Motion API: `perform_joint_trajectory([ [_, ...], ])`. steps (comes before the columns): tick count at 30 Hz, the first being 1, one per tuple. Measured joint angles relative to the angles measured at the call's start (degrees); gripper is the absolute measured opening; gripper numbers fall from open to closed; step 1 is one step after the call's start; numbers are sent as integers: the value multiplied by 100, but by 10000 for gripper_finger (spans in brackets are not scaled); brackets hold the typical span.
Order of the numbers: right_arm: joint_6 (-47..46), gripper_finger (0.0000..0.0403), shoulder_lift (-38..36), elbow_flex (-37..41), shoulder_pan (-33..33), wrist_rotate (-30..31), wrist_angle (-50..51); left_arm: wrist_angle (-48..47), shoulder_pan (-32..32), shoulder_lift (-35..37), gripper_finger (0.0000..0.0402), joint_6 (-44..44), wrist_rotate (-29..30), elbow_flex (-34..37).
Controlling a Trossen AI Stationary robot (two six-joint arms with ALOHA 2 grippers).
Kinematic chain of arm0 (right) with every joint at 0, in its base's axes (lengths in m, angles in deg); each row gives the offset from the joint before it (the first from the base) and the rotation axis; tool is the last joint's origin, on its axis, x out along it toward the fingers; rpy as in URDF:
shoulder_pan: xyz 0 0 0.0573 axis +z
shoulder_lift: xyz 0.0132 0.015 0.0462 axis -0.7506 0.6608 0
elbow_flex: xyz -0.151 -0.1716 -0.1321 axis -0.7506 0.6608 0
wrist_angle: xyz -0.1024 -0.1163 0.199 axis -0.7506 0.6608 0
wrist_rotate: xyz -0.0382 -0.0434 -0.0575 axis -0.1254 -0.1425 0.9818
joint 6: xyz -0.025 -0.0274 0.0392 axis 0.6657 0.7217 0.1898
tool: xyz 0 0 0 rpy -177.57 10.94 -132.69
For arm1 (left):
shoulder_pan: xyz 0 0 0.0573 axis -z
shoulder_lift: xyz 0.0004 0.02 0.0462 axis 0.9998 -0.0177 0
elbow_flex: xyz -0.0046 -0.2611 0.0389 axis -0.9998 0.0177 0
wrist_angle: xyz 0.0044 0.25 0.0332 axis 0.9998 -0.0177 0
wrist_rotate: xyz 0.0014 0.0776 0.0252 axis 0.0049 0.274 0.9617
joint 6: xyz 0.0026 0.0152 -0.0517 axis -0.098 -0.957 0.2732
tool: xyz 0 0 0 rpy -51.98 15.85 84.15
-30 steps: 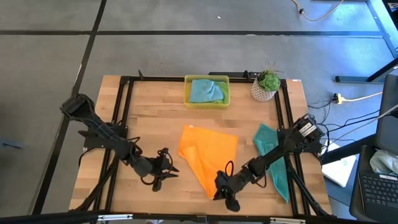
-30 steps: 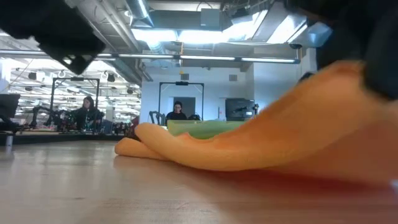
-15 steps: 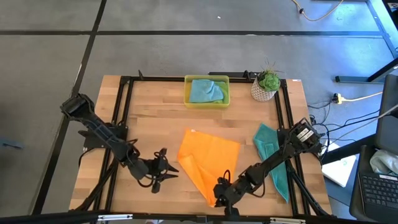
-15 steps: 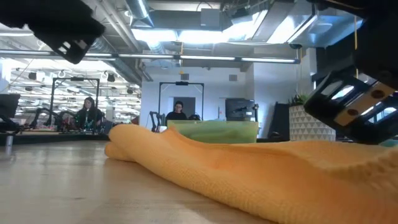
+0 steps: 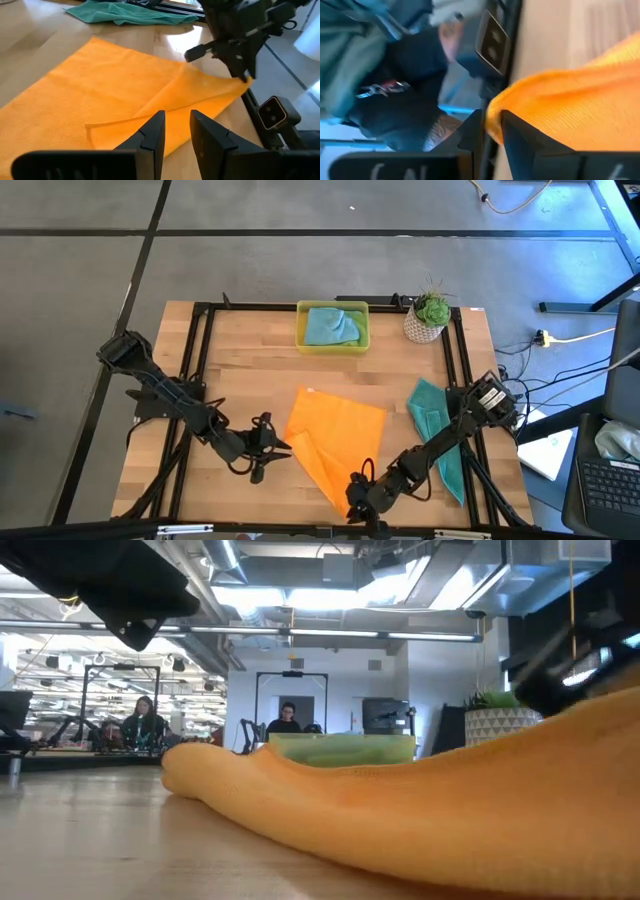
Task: Fold microfiber towels
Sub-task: Fold the orange cloth
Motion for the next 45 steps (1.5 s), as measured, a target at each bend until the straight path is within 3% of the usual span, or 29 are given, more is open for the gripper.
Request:
perform_joint_trajectory([
  [7, 323, 73, -48, 0, -50, -5, -1015, -9, -31, 0, 84, 153, 65, 0],
  [17, 457, 76, -48, 2, -205, 1, -874, -185, 12, 0, 84, 148, 70, 0],
  [22, 452, 76, -50, 2, -370, 1073, -584, -533, -4, 2, 84, 234, 569, 6],
  [25, 525, 76, -50, 4, -556, 1353, -551, -629, 7, 2, 84, 306, 748, 9],
  [28, 745, 76, -50, 4, -701, 1284, -662, -629, 7, 2, 84, 306, 628, 9],
  [33, 1076, 76, -50, 4, -797, 662, -663, -685, -6, 2, 84, 304, 592, 9],
  [38, 1654, 76, -50, 4, -958, 655, -382, -697, -125, 2, 84, 274, 594, 9],
  [45, 1954, 76, -50, 4, -1353, 1721, 481, -817, -192, 2, 84, 266, 596, 9],
])
